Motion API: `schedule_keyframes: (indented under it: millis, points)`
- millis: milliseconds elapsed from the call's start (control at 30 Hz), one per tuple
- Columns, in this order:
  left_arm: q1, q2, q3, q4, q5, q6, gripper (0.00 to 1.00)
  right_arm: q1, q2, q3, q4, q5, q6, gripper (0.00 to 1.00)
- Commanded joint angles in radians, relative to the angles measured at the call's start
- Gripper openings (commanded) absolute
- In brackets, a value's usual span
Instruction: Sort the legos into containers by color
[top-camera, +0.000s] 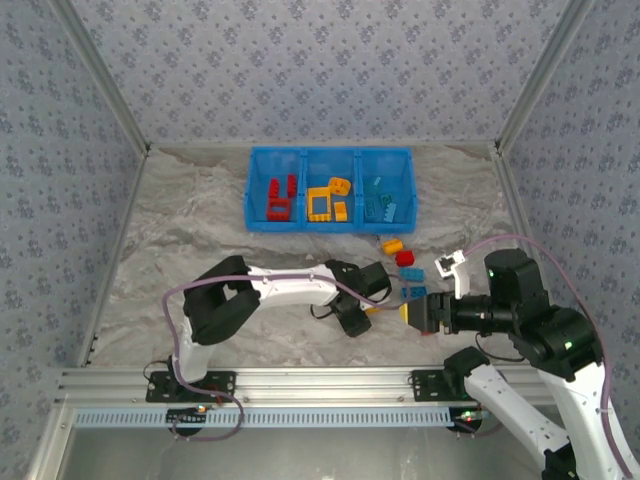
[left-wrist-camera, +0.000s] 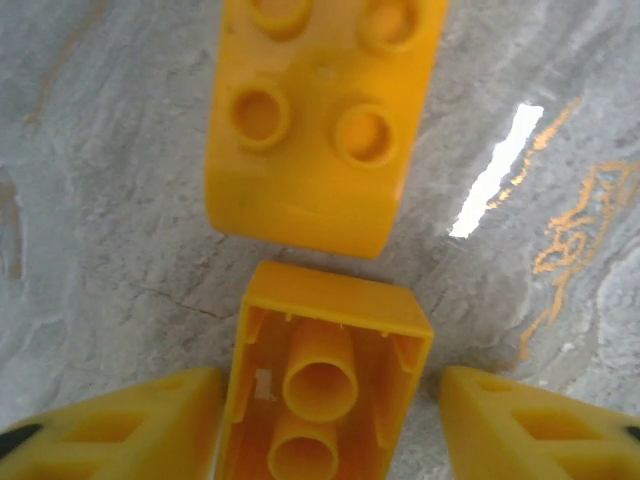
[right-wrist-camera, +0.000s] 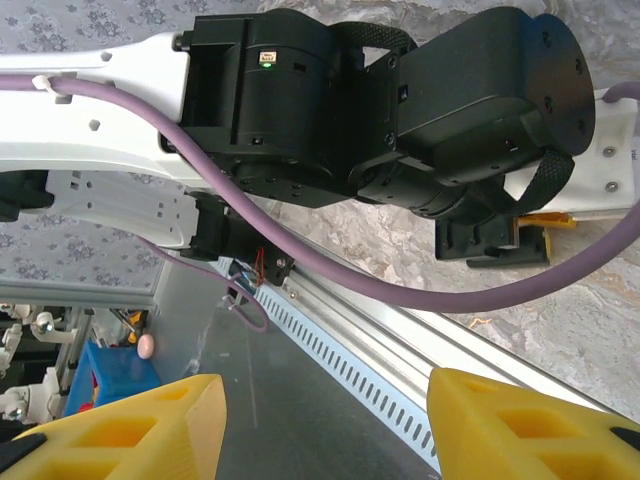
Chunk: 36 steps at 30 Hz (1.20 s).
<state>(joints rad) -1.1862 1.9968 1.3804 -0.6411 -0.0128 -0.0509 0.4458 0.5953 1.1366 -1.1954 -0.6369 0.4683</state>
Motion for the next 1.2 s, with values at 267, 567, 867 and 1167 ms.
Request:
schedule_keyframes:
  millis: [267,567,867,1167]
  points:
    - [0.047,-0.164,-0.05,0.057,-0.09,-0.083,0.27,0.006,0.0,0.008,0.043,-0.072,-0.018,0.57]
    - [0.331,-0.262,0.107,0.032,-0.026,-0.179,0.28,0.089,0.19,0.047,0.259,0.032,-0.075,0.53]
    - [0.532,0.034,0.516,-0.012,0.036,-0.243,0.28,0.335,0.348,0.109,0.46,0.487,-0.131,0.54]
    - [0.565,0.459,1.166,-0.283,-0.139,-0.299,0.27,0.35,0.39,0.095,0.523,0.557,-0.12,0.54]
